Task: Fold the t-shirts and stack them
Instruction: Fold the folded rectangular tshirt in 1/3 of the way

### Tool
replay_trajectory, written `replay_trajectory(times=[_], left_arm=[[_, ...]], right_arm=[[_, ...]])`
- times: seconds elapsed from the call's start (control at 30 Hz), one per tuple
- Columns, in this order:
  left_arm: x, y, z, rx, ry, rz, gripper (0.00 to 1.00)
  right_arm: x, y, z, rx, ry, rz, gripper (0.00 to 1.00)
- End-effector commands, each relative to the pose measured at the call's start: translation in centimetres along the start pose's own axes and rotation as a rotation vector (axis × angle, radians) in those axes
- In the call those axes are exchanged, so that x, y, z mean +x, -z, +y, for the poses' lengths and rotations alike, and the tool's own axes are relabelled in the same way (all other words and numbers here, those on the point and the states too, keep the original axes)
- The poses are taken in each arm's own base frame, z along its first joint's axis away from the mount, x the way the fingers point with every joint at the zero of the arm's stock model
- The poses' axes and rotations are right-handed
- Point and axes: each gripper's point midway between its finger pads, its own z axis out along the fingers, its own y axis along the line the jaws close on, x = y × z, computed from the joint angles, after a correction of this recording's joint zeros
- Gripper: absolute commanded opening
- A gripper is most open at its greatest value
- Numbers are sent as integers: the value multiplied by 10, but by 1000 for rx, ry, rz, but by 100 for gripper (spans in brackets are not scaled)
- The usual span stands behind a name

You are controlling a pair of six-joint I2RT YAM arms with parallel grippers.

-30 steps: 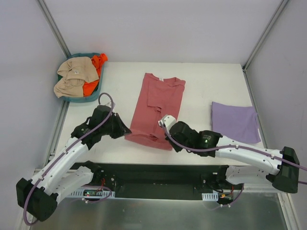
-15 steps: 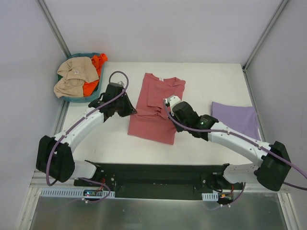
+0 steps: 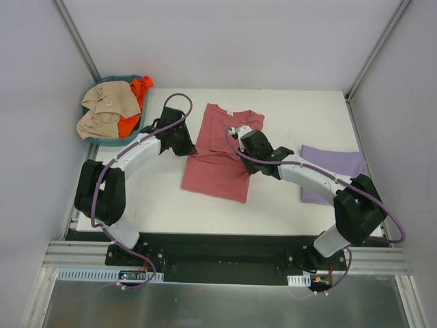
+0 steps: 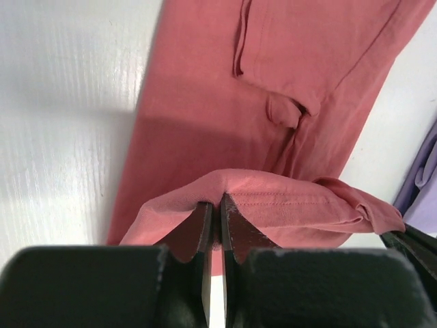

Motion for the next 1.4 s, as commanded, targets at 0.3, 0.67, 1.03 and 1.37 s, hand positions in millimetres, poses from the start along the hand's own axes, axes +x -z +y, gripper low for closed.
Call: replay_trajectory(times=[0.3, 0.67, 1.03, 1.37], left_arm=[[-28, -36, 5, -30, -24, -4, 3], [-44, 3, 2, -12, -20, -101, 99], [2, 102, 66, -50, 64, -357, 99], [30, 106, 92, -56, 143, -391, 99]], right_arm=[[-12, -44, -15, 19, -56, 24, 11], [-27, -24, -31, 78, -131, -16, 96], [-25, 31, 56, -286, -50, -202, 96], [-38, -25, 75, -331, -105, -56, 96]])
